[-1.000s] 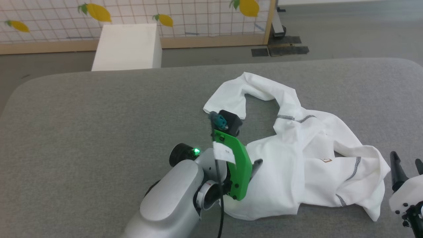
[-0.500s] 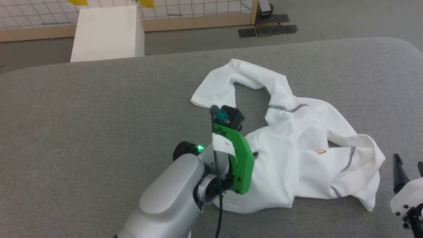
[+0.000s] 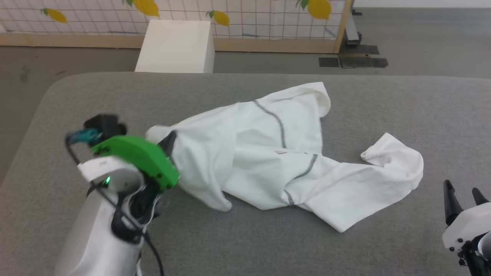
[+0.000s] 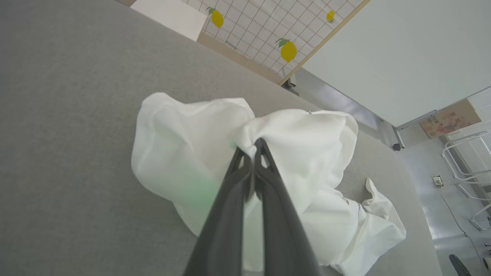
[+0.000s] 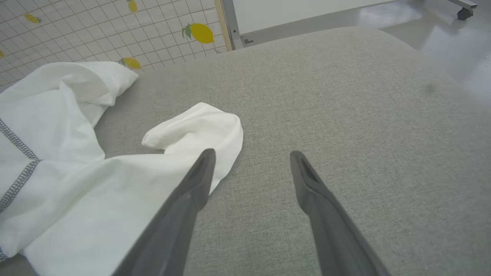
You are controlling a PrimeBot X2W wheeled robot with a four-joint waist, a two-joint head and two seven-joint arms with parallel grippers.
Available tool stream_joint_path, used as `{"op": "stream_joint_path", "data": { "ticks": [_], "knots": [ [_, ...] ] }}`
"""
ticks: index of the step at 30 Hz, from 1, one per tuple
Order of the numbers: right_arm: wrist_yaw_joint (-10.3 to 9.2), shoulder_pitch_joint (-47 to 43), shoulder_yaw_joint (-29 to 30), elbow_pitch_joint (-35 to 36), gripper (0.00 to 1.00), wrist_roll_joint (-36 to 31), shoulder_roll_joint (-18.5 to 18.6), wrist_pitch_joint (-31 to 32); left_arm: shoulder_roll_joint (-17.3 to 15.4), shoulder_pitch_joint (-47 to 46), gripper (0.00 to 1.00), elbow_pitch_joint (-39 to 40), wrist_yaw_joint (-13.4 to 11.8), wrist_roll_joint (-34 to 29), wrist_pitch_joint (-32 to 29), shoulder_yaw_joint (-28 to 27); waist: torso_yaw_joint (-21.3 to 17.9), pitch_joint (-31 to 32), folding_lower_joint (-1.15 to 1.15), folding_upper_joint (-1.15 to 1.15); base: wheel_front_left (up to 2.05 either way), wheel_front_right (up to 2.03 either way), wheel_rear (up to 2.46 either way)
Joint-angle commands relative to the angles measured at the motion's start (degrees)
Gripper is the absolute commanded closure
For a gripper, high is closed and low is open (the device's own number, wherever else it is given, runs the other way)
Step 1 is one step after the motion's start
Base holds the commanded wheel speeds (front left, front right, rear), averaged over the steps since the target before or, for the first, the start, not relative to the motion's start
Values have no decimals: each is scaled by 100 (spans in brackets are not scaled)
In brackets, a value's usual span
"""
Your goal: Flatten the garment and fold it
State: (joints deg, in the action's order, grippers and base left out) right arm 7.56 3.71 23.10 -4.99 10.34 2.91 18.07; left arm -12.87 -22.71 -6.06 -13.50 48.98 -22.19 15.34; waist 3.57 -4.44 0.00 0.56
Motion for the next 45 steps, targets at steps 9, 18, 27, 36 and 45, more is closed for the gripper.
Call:
{"op": "stream_joint_path", "data": {
  "ticks": [9,18,27,36,45],
  "knots": [
    [-8,117,-336,-142,0,60,-3,-16,-100,2580,100,291,-881,569,-61,-704,640,145,0,-55,0,0,0],
    [-8,159,-562,-329,0,97,-3,-74,155,2489,0,557,-337,848,154,-735,694,273,0,-55,0,0,0],
    [-8,117,-992,-268,0,132,-3,56,-554,1738,0,995,632,-1003,2414,-677,586,370,0,-55,0,0,0],
    [-8,313,-2329,-160,0,-253,37,1712,-320,1870,0,701,835,-2565,3714,-522,627,68,0,-55,0,0,0],
    [-8,1000,-3450,-797,0,-676,502,2644,328,1892,0,878,1112,-2909,3717,-988,847,-412,0,-55,0,0,0]
  ]
}}
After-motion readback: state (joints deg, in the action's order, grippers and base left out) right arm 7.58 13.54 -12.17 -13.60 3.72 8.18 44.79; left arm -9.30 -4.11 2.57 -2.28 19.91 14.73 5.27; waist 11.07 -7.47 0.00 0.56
